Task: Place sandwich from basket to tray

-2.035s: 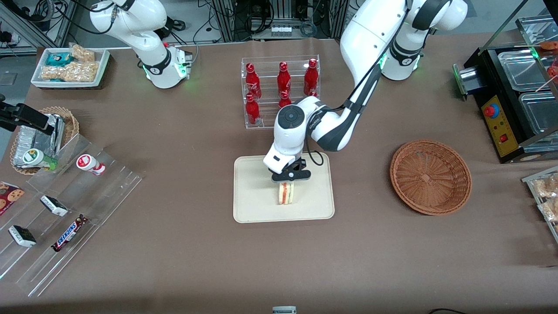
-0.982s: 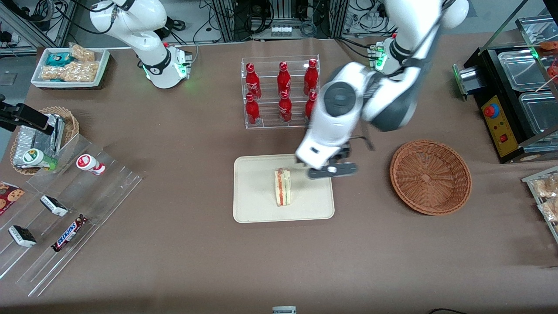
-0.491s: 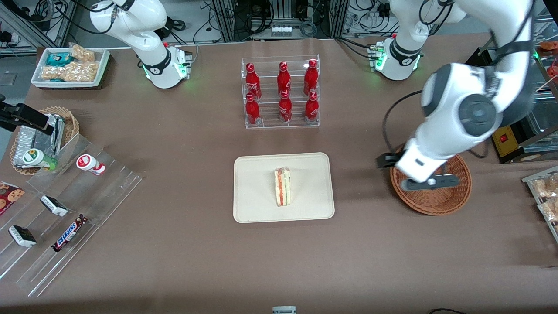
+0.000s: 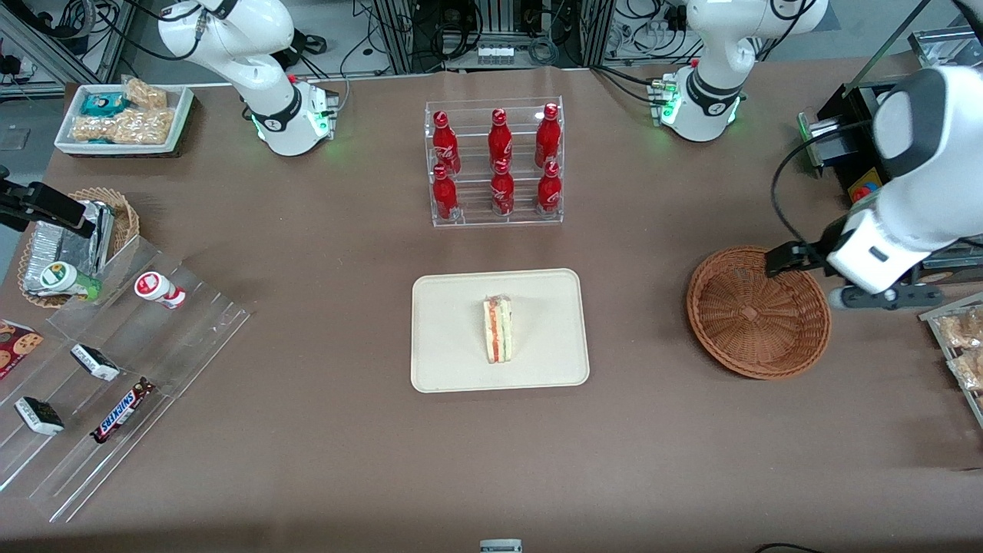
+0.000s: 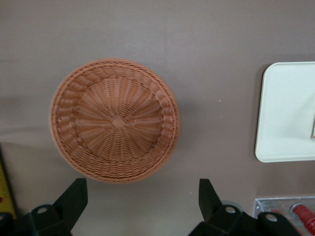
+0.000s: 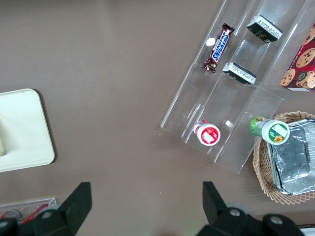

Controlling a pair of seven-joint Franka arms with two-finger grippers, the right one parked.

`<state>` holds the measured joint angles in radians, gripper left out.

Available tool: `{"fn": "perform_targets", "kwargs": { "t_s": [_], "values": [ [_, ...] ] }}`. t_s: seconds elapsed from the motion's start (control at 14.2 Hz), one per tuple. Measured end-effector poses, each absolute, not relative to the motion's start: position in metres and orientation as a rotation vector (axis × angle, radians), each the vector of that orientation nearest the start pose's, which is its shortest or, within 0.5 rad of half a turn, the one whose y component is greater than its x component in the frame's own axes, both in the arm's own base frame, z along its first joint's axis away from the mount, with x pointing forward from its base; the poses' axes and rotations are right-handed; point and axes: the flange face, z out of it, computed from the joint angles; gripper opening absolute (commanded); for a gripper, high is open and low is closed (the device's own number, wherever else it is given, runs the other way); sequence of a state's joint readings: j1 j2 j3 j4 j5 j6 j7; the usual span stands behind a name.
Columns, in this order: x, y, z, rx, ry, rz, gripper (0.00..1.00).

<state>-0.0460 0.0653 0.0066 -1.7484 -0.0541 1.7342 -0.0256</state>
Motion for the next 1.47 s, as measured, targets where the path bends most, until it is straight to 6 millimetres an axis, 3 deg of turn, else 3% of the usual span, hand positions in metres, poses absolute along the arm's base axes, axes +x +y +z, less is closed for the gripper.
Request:
{"fn": "perform_targets", "kwargs": {
  "t_s": [0.21, 0.35, 0.63, 0.91, 1.47],
  "values": [
    [0.567, -0.002, 0.547, -3.195, 0.026, 0.061, 1.00],
    [0.567, 0.001, 0.566, -3.196, 0.035, 0.004, 1.00],
    [0.569, -0.024, 0.581, -3.194, 0.106, -0.044, 1.00],
    [0.564, -0.061, 0.596, -3.169, 0.218, -0.038, 1.00],
    [0.559, -0.060, 0.594, -3.162, 0.208, 0.040, 1.00]
  ]
}}
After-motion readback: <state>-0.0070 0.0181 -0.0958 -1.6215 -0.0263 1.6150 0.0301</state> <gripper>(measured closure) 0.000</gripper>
